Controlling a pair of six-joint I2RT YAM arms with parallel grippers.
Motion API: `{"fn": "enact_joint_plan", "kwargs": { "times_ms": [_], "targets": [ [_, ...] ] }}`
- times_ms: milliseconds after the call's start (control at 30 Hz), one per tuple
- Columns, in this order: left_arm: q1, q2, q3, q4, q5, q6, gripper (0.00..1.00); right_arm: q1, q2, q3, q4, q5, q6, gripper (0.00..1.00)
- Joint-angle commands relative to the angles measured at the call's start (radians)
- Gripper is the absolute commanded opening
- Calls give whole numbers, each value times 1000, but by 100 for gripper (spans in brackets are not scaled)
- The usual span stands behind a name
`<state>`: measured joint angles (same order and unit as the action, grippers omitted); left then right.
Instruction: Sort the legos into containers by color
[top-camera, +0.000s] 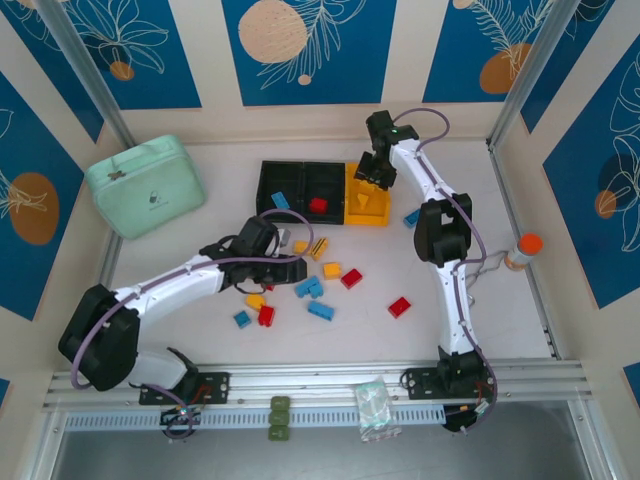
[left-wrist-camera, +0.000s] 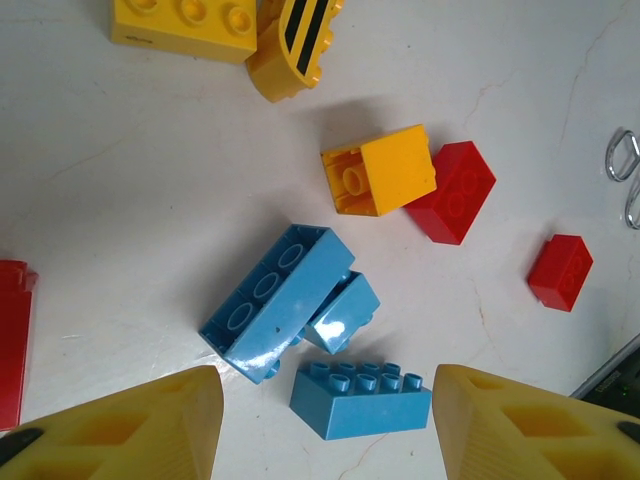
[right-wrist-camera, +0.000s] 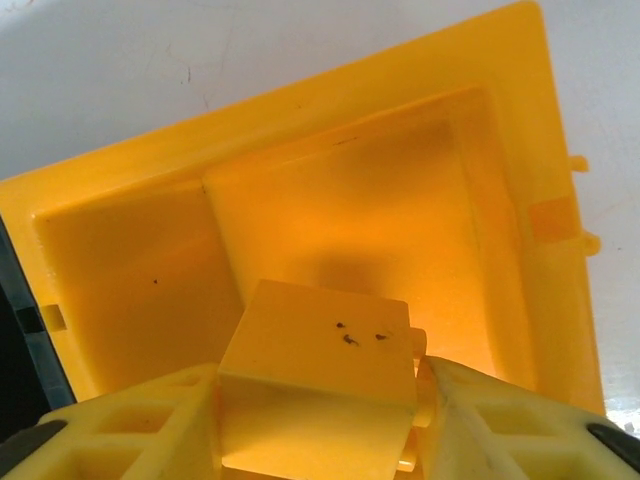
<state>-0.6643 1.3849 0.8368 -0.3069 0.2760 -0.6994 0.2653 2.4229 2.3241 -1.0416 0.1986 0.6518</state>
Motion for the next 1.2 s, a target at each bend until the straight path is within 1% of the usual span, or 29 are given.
{"fn": "enact_joint_plan", "kwargs": {
  "times_ms": [0,267,433,533,700,867,967,1033,1167],
  "targets": [
    [-12,4,22,-9,-6,7,57,11,21,42,-39,12,-12,52],
    [-11,-21,16,-19,-29,6,57,21,-25,71,-59,31,-29,56],
    [-11,-58,15,-40,-69,0,58,39,-135,16,-52,33,-51,55],
    [-9,-85,22,-75,-109,0,58,56,-255,-110,-5,19,-67,55],
    [-6,-123,27,-151,-169,-5,58,84,-488,-428,118,-35,-76,55],
    [-1,-175,7,-201,-196,-16,58,125,-684,-708,206,-93,-81,56],
    [2,-217,-24,-210,-189,-31,58,163,-751,-812,213,-108,-75,56],
    [4,-239,-47,-214,-176,-43,60,199,-780,-878,235,-117,-74,59],
    [6,-278,-82,-232,-158,-62,62,290,-782,-961,268,-113,-67,62]
  ]
}}
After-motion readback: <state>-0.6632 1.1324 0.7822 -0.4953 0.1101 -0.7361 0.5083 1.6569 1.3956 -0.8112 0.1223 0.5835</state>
